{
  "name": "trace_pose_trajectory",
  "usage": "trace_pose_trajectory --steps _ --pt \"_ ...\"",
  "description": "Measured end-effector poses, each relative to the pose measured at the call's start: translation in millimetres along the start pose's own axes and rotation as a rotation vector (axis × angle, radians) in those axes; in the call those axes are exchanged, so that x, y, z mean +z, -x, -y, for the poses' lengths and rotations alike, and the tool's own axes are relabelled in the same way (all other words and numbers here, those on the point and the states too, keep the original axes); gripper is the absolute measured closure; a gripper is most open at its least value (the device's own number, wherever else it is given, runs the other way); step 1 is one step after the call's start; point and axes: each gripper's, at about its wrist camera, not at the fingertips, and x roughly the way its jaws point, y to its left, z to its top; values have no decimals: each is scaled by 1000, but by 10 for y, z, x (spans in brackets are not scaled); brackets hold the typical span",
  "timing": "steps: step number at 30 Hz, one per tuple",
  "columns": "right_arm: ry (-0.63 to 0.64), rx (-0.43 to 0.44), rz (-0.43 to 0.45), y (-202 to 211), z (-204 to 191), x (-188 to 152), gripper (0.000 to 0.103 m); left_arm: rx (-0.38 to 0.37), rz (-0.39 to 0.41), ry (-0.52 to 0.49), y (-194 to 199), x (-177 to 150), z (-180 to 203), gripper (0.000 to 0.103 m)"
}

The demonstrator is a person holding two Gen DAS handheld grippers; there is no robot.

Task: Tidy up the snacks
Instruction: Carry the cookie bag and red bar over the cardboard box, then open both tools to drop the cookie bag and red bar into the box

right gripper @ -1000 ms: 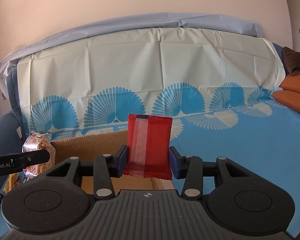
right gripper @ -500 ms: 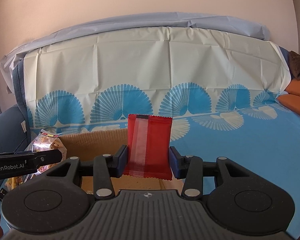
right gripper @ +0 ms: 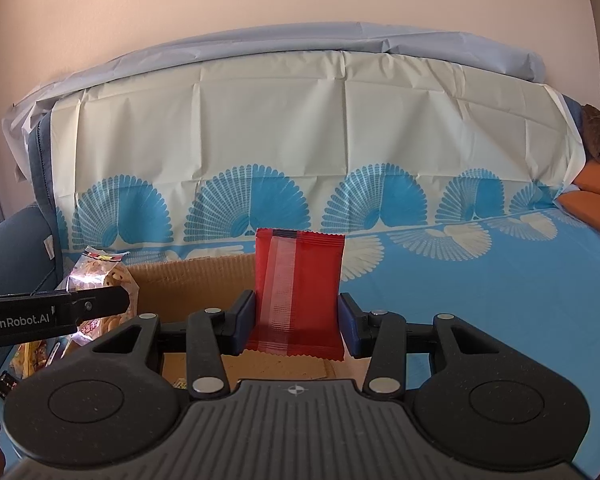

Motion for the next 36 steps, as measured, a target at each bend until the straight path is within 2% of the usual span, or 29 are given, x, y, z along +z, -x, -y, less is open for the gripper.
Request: trace_pose_trajectory --steps 13,15,18,22,29,36 --pt "9 8 2 -2 -38 -15 56 -11 17 13 37 19 -14 46" --pt "11 8 0 -6 -51 -17 53 -19 13 13 45 20 -15 45" --pt "16 2 -6 -17 -74 -17 52 -32 -5 14 17 17 -17 34" --pt "20 -7 -9 -28 -110 -17 48 -27 28 8 59 27 -22 30" --pt "30 -10 -6 -44 -188 -22 48 -19 122 -42 196 41 -29 30" --pt "45 14 0 -45 -386 -44 49 -13 129 -53 301 45 -137 40"
